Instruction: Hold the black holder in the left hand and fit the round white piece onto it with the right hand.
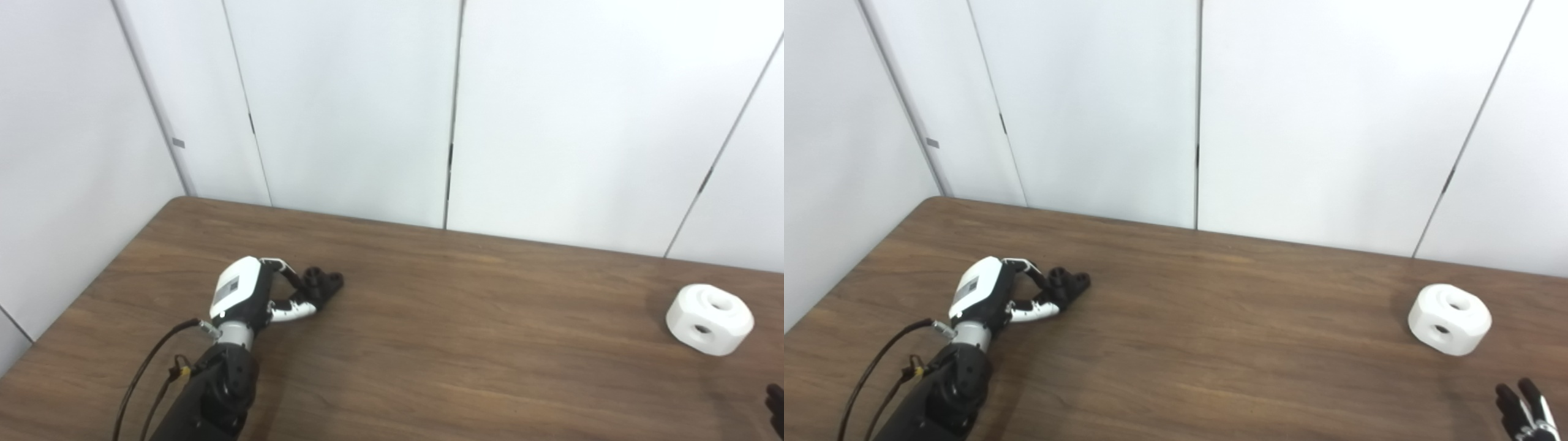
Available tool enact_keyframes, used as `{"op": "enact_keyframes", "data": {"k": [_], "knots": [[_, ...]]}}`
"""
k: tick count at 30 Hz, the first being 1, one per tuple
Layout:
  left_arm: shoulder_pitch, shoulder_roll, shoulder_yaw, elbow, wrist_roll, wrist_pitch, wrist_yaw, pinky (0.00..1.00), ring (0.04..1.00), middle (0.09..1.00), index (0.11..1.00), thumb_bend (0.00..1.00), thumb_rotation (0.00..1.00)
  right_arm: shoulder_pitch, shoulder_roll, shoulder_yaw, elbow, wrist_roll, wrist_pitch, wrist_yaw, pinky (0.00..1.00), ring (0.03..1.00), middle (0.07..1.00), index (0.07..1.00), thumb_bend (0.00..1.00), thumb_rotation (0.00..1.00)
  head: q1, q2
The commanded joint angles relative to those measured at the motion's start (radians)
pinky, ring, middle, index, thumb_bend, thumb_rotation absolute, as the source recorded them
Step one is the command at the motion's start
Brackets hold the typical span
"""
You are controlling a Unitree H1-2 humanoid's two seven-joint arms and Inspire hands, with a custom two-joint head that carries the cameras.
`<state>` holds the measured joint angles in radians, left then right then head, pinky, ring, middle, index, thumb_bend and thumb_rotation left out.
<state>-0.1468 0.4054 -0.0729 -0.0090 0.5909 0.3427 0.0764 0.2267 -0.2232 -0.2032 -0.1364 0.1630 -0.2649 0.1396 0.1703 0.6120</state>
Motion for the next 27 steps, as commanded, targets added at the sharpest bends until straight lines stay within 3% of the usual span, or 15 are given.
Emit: {"op": "enact_keyframes", "data": {"k": [1,3,10,14,21,27], "knots": [[0.02,0.019,-0.008,-0.068,-0.014,-0.026,-0.037,0.83,0.862,0.802,0.489,0.52,0.04,0.021,0.038,0.016,0.01,0.001,-0.001,-0.018,1.0,0.957,0.938,0.985,0.66,0.95,-0.008,0.003],[0.053,0.015,-0.016,-0.126,-0.017,-0.023,-0.068,0.78,0.862,0.807,0.489,0.52,0.04,0.022,0.043,0.017,0.001,-0.004,0.007,-0.022,1.0,0.958,0.935,0.989,0.64,0.94,-0.019,0.006],[0.143,-0.005,-0.075,-0.278,0.022,-0.025,-0.142,0.79,0.869,0.803,0.488,0.52,0.04,0.027,0.068,0.027,-0.032,-0.033,0.033,-0.041,1.0,0.927,0.922,0.978,0.57,0.94,-0.089,0.028],[0.182,-0.022,-0.128,-0.34,0.057,-0.044,-0.164,0.77,0.859,0.791,0.488,0.52,0.04,0.03,0.084,0.034,-0.051,-0.081,0.05,-0.056,1.0,0.914,0.909,0.968,0.58,0.94,-0.121,0.044],[0.226,-0.063,-0.227,-0.386,0.13,-0.096,-0.186,0.8,0.862,0.789,0.488,0.52,0.05,0.025,0.101,0.054,-0.071,-0.112,0.073,-0.073,1.0,0.903,0.905,0.968,0.57,0.94,-0.164,0.066],[0.263,-0.112,-0.282,-0.367,0.182,-0.154,-0.173,0.84,0.857,0.787,0.488,0.52,0.05,0.027,0.102,0.066,-0.089,-0.117,0.098,-0.082,1.0,0.919,0.899,0.962,0.58,0.95,-0.182,0.078]]}}
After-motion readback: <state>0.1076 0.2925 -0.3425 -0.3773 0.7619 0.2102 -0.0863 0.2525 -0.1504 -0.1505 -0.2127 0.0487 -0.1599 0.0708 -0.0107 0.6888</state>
